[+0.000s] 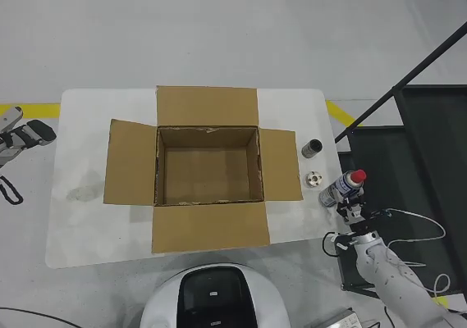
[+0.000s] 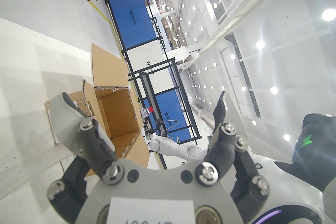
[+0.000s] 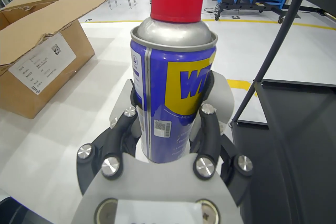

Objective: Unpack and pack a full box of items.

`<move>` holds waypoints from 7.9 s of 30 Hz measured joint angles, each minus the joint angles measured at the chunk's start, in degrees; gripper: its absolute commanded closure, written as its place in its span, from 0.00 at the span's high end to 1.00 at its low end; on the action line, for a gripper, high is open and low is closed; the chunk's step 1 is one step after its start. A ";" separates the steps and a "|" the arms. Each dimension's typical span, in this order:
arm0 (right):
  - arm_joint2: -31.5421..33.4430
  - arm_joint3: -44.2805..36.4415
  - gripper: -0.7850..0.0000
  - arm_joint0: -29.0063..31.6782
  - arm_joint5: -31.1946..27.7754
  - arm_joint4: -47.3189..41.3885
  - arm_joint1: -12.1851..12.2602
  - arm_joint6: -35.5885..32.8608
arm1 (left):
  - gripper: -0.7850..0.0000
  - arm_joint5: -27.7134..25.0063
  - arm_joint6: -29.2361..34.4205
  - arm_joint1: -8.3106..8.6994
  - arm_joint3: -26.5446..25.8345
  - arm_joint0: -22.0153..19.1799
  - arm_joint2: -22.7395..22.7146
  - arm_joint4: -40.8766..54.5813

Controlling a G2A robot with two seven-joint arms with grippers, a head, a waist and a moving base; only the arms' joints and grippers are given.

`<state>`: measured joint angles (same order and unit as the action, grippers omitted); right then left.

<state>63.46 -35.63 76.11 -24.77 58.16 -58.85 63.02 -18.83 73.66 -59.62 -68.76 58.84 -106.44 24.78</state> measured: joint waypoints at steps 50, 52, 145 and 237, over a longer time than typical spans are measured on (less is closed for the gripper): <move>2.90 -0.91 0.00 1.06 -2.85 3.72 -1.54 -7.62 | 1.00 0.00 0.00 0.00 0.00 0.00 0.00 0.00; 3.19 -0.80 0.00 1.23 -3.17 3.86 -1.49 -7.49 | 1.00 0.00 0.00 0.00 0.00 0.00 0.00 0.00; -1.93 -78.39 0.00 -7.99 -4.91 11.38 1.95 -105.35 | 1.00 0.00 0.00 0.00 0.00 0.00 0.00 0.00; 30.94 -59.88 1.00 3.54 0.89 -4.14 2.04 -109.22 | 1.00 0.00 0.00 0.00 0.00 0.00 0.00 0.00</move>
<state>94.39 -95.51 79.65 -23.88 54.01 -56.81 -46.20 -18.83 73.66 -59.62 -68.76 58.84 -106.44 24.78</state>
